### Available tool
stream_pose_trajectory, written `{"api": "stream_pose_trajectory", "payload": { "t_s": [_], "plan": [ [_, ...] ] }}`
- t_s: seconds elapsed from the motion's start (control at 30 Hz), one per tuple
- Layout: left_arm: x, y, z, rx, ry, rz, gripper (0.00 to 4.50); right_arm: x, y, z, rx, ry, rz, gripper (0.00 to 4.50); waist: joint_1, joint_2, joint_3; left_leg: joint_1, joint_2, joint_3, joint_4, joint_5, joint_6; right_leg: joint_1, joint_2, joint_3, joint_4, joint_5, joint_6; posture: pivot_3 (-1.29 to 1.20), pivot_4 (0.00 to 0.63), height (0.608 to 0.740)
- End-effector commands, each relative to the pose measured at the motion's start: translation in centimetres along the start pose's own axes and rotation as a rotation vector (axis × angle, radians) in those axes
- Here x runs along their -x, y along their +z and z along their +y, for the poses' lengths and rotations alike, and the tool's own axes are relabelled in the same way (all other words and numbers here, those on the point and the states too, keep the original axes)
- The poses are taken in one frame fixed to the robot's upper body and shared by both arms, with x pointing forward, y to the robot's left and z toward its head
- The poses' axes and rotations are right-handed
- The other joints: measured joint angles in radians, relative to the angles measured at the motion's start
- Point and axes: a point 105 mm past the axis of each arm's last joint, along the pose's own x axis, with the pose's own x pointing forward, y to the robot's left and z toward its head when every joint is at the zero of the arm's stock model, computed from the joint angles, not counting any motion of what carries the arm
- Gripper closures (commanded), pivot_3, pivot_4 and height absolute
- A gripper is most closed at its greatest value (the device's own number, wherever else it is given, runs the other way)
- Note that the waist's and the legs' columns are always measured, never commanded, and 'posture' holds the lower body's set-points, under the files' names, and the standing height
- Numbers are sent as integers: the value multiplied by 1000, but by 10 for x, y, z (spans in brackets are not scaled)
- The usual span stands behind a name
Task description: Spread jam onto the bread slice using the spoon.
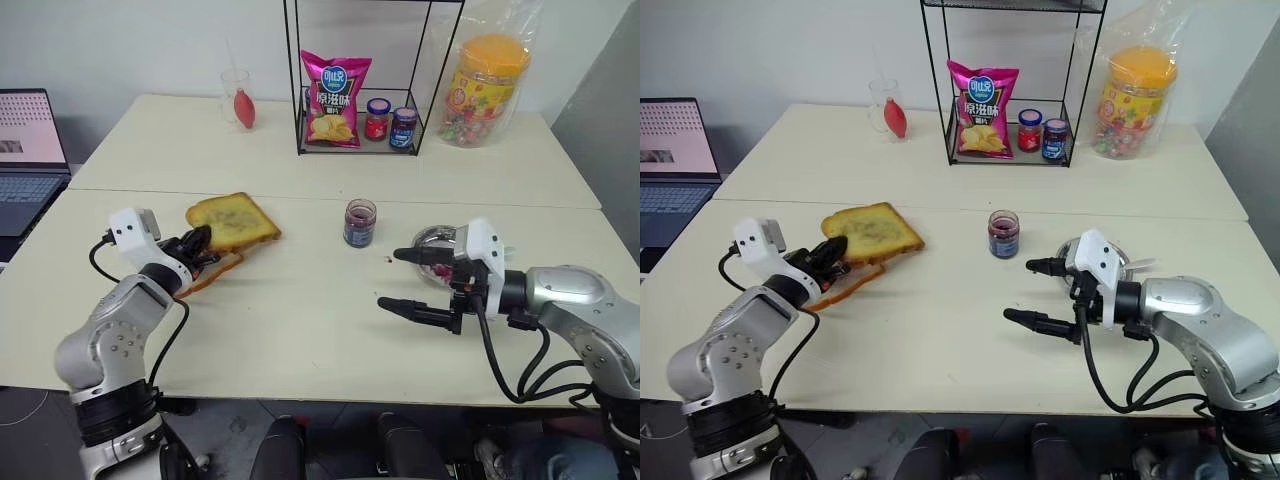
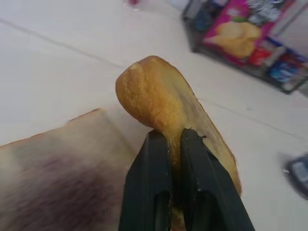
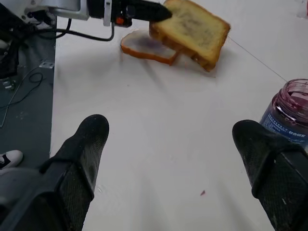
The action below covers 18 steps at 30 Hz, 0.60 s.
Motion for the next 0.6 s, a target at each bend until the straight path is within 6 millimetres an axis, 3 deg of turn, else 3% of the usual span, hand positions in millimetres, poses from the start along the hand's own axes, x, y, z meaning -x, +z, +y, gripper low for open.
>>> {"api": "stream_pose_trajectory", "payload": {
  "t_s": [0.03, 0.13, 0.27, 0.43, 0.6],
  "plan": [
    [10, 4, -58, -10, -334, 59, 4495, 15, 6, 11, 30, 44, 18, 0, 1, 0, 0, 0, 0, 0, 0, 0, 0, 0, 0, 0, 0, 0, 0, 0, 150, 740],
    [18, -7, -84, 24, -504, 143, 4495, 24, 2, 14, 13, 49, 47, 0, -1, 0, 0, 0, 0, 0, 0, 0, 0, 0, 0, 0, -1, 0, 0, 0, 150, 740],
    [27, -42, -112, 34, -657, 309, 4495, 38, -5, 18, -11, 32, 106, 0, -2, 0, 0, 0, 0, 1, 0, 0, 0, 0, 0, 1, -1, 0, 0, 0, 150, 740],
    [14, -93, -114, -33, -623, 414, 4495, 45, -10, 24, -34, 15, 131, 0, -2, -1, 1, 0, 0, 1, 0, 0, 0, 0, 0, 1, -1, -1, -1, 0, 150, 740],
    [-7, -109, -101, -108, -505, 381, 4495, 46, -14, 30, -42, 9, 146, 0, 0, -1, 1, 0, 0, 1, 0, 0, 0, 0, 0, 2, -1, -2, -4, 0, 150, 740]
  ]
}}
